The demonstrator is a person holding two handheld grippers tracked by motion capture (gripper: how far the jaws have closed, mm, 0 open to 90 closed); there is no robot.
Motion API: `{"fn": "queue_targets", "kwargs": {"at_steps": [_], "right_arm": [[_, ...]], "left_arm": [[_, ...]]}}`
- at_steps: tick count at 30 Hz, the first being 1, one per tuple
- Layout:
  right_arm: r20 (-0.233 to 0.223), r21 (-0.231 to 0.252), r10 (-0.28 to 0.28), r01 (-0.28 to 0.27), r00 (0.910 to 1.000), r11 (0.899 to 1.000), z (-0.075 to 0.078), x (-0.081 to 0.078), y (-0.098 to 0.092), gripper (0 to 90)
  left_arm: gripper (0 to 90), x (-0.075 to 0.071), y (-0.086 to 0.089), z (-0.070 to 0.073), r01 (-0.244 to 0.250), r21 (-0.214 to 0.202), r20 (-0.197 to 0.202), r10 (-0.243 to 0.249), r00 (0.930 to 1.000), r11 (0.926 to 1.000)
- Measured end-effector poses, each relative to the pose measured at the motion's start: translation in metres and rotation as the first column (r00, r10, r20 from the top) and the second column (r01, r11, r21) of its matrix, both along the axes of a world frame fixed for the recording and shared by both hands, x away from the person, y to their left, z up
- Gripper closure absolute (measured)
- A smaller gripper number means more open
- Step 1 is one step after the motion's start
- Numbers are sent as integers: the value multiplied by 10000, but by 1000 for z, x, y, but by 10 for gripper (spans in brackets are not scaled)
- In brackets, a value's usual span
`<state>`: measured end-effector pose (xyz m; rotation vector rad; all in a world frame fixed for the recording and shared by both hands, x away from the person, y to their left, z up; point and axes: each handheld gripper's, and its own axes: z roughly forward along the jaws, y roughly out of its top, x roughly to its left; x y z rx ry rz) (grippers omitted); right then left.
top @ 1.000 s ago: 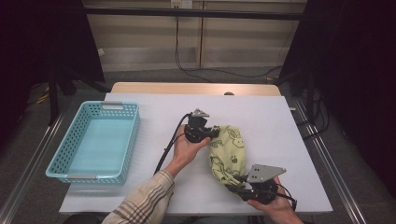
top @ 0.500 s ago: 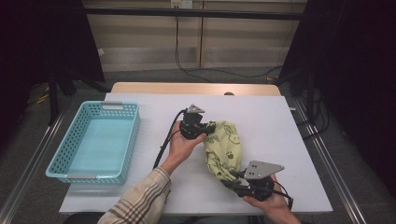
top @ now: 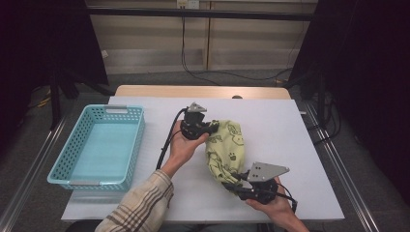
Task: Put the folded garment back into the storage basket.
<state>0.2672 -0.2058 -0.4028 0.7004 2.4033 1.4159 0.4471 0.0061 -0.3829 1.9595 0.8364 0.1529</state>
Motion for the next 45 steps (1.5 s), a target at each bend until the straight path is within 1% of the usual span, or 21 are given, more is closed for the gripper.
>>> {"fn": "queue_targets", "kwargs": {"at_steps": [1, 6, 11, 12, 15, 16, 17, 19, 22, 23, 25, 26, 28, 30, 33, 34, 40, 41, 42, 43, 45], "right_arm": [[124, -59, 62, -61, 9999, 10000, 0, 1, 0, 680], [211, 104, 114, -116, 9997, 9999, 4, 5, 5, 680], [359, 243, 217, -226, 9991, 9995, 9, 8, 11, 680], [392, 257, 242, -252, 9989, 9994, 10, 9, 12, 680], [417, 422, 286, -303, 9987, 9986, 9, 10, 15, 680], [417, 430, 325, -343, 9986, 9985, 9, 11, 16, 680], [452, 402, 344, -362, 9984, 9985, 10, 12, 17, 680], [518, 403, 376, -397, 9980, 9984, 12, 14, 19, 680], [639, 458, 415, -444, 9971, 9980, 16, 16, 22, 680], [673, 478, 445, -478, 9967, 9977, 18, 17, 23, 680], [667, 502, 444, -477, 9968, 9976, 19, 18, 26, 680], [668, 495, 457, -490, 9967, 9976, 19, 19, 27, 680], [644, 515, 496, -530, 9967, 9973, 19, 21, 31, 680], [680, 515, 558, -594, 9961, 9969, 20, 22, 33, 680], [670, 571, 558, -597, 9962, 9966, 22, 23, 36, 680], [724, 519, 569, -607, 9958, 9968, 23, 24, 36, 681], [851, 618, 687, -740, 9940, 9953, 28, 27, 40, 681], [876, 582, 684, -736, 9938, 9956, 29, 28, 41, 681], [878, 629, 667, -723, 9939, 9954, 30, 28, 42, 680], [903, 602, 696, -752, 9935, 9953, 31, 29, 42, 681], [1013, 612, 754, -819, 9920, 9948, 32, 31, 45, 680]], "left_arm": [[781, 0, 1, 1, -57, -38, -26, 57, 10000, 10000], [780, 2, 6, 6, -202, -72, 36, 202, 9998, 9998], [780, 3, 12, 12, -265, -94, 203, 267, 9994, 9996], [780, 3, 13, 13, -289, -118, 151, 291, 9995, 9995], [780, 3, 18, 14, -371, -121, 270, 374, 9989, 9992], [781, 4, 20, 15, -343, -69, 274, 344, 9990, 9994], [780, 4, 21, 16, -428, -192, 271, 434, 9987, 9989], [781, 4, 23, 17, -493, -226, 320, 500, 9982, 9985], [780, 6, 28, 21, -521, -177, 403, 527, 9978, 9985], [780, 6, 29, 21, -577, -305, 327, 587, 9977, 9979], [781, 7, 32, 23, -602, -169, 431, 609, 9972, 9980], [780, 7, 33, 24, -690, -284, 429, 702, 9966, 9972], [780, 8, 34, 25, -710, -217, 417, 719, 9965, 9972], [780, 7, 36, 27, -834, -335, 446, 848, 9954, 9960], [780, 8, 40, 31, -758, -181, 541, 767, 9956, 9970], [780, 8, 40, 32, -823, -283, 576, 838, 9948, 9962], [780, 9, 48, 38, -948, -347, 642, 969, 9932, 9949], [780, 9, 49, 39, -1045, -440, 651, 1072, 9921, 9936], [780, 10, 53, 41, -835, -62, 783, 838, 9934, 9965], [780, 9, 52, 41, -1065, -400, 684, 1091, 9917, 9935], [780, 9, 55, 43, -1104, -492, 712, 1138, 9910, 9927]]}}
